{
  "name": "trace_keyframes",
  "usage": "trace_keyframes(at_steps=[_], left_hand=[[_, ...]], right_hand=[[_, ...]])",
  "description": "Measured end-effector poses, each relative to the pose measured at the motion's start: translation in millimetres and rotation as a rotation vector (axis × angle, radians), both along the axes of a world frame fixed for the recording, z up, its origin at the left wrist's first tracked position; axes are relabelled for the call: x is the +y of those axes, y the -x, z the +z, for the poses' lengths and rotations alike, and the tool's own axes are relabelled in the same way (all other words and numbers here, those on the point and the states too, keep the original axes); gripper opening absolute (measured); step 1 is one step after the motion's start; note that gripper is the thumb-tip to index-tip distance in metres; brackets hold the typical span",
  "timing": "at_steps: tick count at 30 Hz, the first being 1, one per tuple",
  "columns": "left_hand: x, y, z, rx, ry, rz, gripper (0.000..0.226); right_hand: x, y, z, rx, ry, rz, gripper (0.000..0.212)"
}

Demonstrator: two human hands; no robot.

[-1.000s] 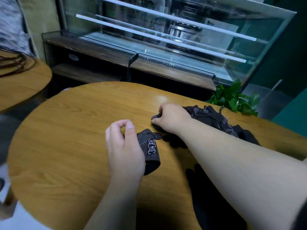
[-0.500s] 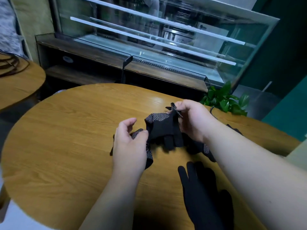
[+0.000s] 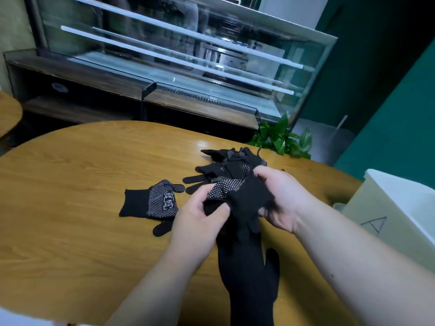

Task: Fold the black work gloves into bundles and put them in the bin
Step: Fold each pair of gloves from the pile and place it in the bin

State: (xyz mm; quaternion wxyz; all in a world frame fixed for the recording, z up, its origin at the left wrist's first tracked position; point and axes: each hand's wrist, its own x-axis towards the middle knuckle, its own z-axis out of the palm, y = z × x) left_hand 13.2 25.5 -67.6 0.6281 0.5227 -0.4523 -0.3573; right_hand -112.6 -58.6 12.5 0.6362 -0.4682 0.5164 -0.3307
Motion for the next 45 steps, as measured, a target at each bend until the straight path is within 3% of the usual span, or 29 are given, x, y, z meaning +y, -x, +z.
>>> trace_keyframes(at_steps=[3, 6, 9, 11, 13, 15, 17, 18, 20, 23, 25, 28, 31, 33, 36, 39, 45], left_hand=[[-3.6, 8.9, 0.6, 0.072, -0.103, 0.008, 0.011], [-4.2, 10.5, 2.9, 0.138, -0.158, -0.012, 0.009], [-4.4, 10.5, 3.9, 0.177, -0.189, -0.009, 0.011], [-5.3, 9.1, 2.8, 0.156, -0.194, -0.016, 0.013], [-5.6, 8.0, 1.9, 0.165, -0.191, -0.033, 0.017], [-5.1, 7.6, 2.8, 0.18, -0.185, -0.08, 0.022], [-4.8, 7.3, 1.8, 0.196, -0.175, -0.119, 0.038], [-4.8, 5.9, 1.0, 0.182, -0.166, -0.128, 0.045], [-4.8, 2.0, -0.8, 0.094, -0.165, -0.152, 0.051], [-5.7, -4.5, -3.2, -0.064, -0.185, -0.129, 0.029], [-9.2, -8.8, -6.5, -0.11, -0.211, 0.011, 0.01], [-11.3, -13.2, -6.9, -0.002, -0.234, 0.157, 0.014], [-10.9, -14.8, -4.2, 0.062, -0.24, 0.192, 0.018], [-11.4, -15.3, -4.6, 0.073, -0.237, 0.184, 0.019], [-11.5, -13.5, -5.8, 0.072, -0.244, 0.153, 0.019], [-10.4, -10.2, -4.4, 0.033, -0.257, 0.133, 0.023], [-3.4, -1.9, -2.6, -0.027, -0.261, 0.077, 0.023]], right_hand=[[9.3, 14.2, -11.9, 0.192, 0.18, -0.056, 0.02], [14.8, 30.4, -28.4, 0.257, 0.377, -0.17, 0.056], [28.2, 41.1, -30.2, 0.274, 0.582, 0.059, 0.083], [38.0, 42.0, -22.8, 0.29, 0.672, 0.261, 0.088], [42.6, 39.5, -15.8, 0.522, 0.807, 0.393, 0.088], [42.6, 34.9, -12.3, 0.755, 0.95, 0.38, 0.082], [40.9, 30.5, -10.0, 0.811, 1.079, 0.268, 0.052], [39.0, 30.5, -7.6, 0.831, 1.092, 0.215, 0.034], [33.2, 32.2, 0.7, 0.848, 1.002, 0.154, 0.02], [19.9, 37.9, 20.6, 0.834, 0.902, 0.118, 0.02], [11.1, 44.0, 38.0, 0.819, 0.894, 0.073, 0.015], [1.7, 53.9, 59.8, 0.727, 0.91, 0.013, 0.01], [5.3, 65.0, 63.1, 0.718, 1.009, -0.014, 0.018], [23.8, 67.3, 50.8, 0.795, 1.11, 0.032, 0.027], [53.6, 74.1, 7.4, 0.887, 1.218, 0.297, 0.023], [78.8, 84.4, -44.4, 0.884, 1.192, 0.541, 0.02], [111.9, 98.3, -97.1, 0.709, 1.137, 0.511, 0.011]])
